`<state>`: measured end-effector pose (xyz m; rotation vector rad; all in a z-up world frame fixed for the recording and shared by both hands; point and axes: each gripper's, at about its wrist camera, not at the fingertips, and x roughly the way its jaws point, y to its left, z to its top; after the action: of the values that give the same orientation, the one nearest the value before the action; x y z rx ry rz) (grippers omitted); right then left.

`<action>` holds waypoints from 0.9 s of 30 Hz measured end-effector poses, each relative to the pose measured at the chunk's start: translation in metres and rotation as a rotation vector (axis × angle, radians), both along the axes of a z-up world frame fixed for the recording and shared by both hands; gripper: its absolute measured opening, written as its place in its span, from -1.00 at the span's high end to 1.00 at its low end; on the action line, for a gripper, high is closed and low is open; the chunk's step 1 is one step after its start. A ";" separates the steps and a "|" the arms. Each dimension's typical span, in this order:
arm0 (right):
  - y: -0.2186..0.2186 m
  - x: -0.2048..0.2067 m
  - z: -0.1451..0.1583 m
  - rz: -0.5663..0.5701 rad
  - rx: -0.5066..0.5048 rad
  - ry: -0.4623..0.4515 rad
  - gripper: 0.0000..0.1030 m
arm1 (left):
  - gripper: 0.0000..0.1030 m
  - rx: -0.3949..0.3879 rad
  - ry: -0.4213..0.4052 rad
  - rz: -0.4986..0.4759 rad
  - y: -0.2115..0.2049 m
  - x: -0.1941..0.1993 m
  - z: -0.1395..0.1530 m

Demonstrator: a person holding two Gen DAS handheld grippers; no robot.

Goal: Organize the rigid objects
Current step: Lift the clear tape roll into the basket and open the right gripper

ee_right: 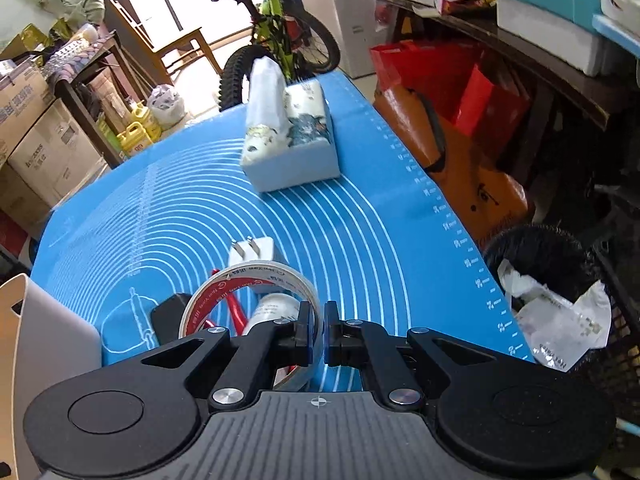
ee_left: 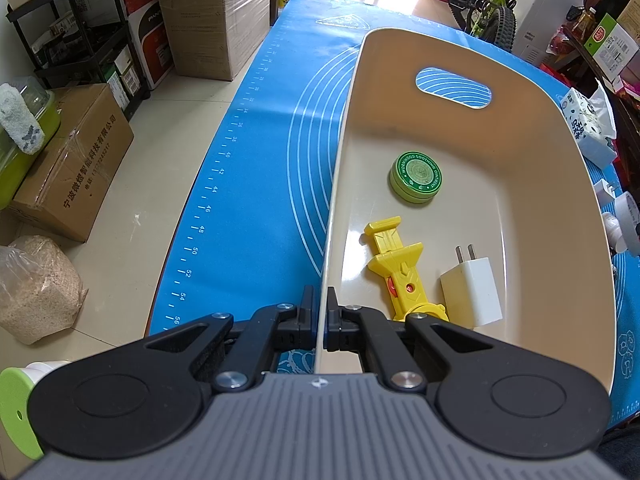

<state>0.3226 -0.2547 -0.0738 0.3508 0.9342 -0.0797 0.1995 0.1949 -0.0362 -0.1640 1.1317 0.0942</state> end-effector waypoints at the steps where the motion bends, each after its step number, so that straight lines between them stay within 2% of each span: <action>1: 0.001 -0.001 0.003 0.006 -0.002 -0.007 0.69 | 0.92 0.000 0.000 0.000 0.000 0.000 0.000; 10: 0.033 -0.019 0.048 0.079 0.000 -0.097 0.69 | 0.92 0.000 0.000 0.000 0.000 0.000 0.000; 20: 0.105 -0.033 0.096 0.260 0.044 -0.200 0.69 | 0.92 -0.002 0.000 -0.001 -0.002 0.000 -0.001; 27: 0.162 -0.037 0.107 0.395 0.066 -0.210 0.69 | 0.92 -0.005 0.000 0.000 -0.004 0.001 -0.001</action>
<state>0.2857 -0.0922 0.0333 0.2249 0.7836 0.3448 0.2002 0.1910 -0.0374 -0.1678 1.1316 0.0912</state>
